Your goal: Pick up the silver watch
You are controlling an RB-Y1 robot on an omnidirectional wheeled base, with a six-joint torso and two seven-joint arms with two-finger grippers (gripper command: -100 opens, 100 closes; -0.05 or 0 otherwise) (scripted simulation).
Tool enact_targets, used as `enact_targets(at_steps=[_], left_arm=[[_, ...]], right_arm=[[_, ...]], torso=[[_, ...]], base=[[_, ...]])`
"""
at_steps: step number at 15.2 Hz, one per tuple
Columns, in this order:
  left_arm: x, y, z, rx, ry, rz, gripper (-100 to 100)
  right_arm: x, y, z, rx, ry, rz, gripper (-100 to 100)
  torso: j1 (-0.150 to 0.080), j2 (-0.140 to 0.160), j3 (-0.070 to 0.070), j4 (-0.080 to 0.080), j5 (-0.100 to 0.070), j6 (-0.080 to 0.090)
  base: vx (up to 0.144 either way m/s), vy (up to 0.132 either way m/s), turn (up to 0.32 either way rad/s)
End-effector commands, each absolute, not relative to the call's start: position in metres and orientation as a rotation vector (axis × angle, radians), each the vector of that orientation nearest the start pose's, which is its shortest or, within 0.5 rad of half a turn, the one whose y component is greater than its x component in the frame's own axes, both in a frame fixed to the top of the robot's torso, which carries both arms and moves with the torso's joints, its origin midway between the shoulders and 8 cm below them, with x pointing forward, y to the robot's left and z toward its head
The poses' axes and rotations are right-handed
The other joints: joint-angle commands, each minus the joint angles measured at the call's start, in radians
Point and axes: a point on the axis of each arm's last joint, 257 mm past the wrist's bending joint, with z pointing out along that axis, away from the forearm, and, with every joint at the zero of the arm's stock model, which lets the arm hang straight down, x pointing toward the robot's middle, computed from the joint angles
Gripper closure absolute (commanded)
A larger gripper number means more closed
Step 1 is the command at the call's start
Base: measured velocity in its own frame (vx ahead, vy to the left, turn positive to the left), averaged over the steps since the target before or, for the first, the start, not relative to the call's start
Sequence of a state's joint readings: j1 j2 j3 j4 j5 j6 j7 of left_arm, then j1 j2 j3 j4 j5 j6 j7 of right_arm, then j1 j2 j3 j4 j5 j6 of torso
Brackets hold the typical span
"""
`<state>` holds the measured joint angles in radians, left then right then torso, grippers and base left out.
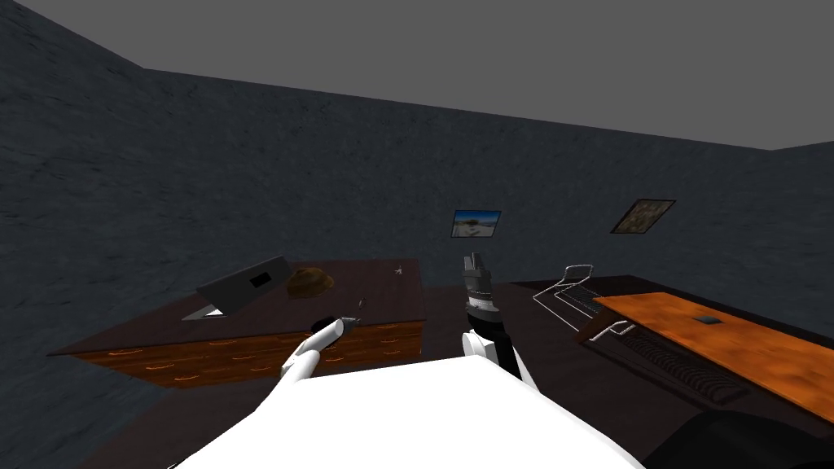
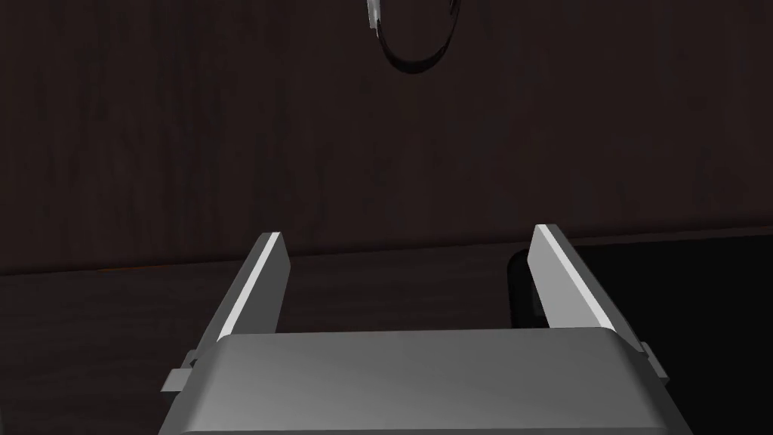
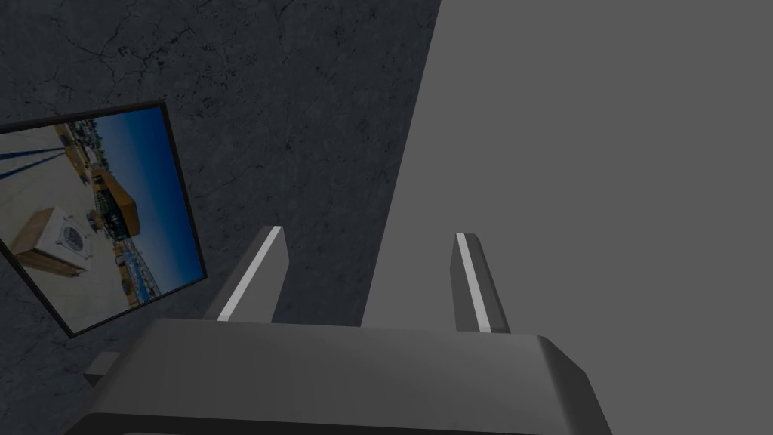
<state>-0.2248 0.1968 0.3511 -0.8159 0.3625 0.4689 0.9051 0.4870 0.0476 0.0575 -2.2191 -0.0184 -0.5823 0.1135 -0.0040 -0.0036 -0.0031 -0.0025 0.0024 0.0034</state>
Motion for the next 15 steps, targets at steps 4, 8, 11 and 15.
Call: enact_targets(at_steps=[4,8,11,15], left_arm=[[0.430,0.431,-0.523,-2.853,0.047,-0.834,-100],[0.427,0.452,-0.518,-2.862,-0.023,-0.792,-100],[0.426,0.464,-0.513,-2.874,-0.075,-0.758,-100],[0.424,0.472,-0.509,-2.888,-0.087,-0.730,-100]], right_arm=[[0.344,-0.266,0.017,0.643,0.565,1.275,0],[0.344,-0.266,0.017,0.643,0.565,1.275,0],[0.344,-0.266,0.017,0.643,0.565,1.274,0],[0.344,-0.266,0.017,0.643,0.566,1.274,0]], torso=[[-0.001,-0.002,-0.001,0.000,0.000,0.000],[0.000,-0.004,-0.002,-0.001,0.000,0.000],[0.003,-0.004,-0.002,-0.001,0.001,0.000],[0.007,-0.006,-0.003,-0.001,0.001,0.000]], base=[[0.018,-0.060,-0.132],[0.051,-0.040,-0.144],[0.043,-0.010,-0.079],[0.065,0.048,-0.161]])
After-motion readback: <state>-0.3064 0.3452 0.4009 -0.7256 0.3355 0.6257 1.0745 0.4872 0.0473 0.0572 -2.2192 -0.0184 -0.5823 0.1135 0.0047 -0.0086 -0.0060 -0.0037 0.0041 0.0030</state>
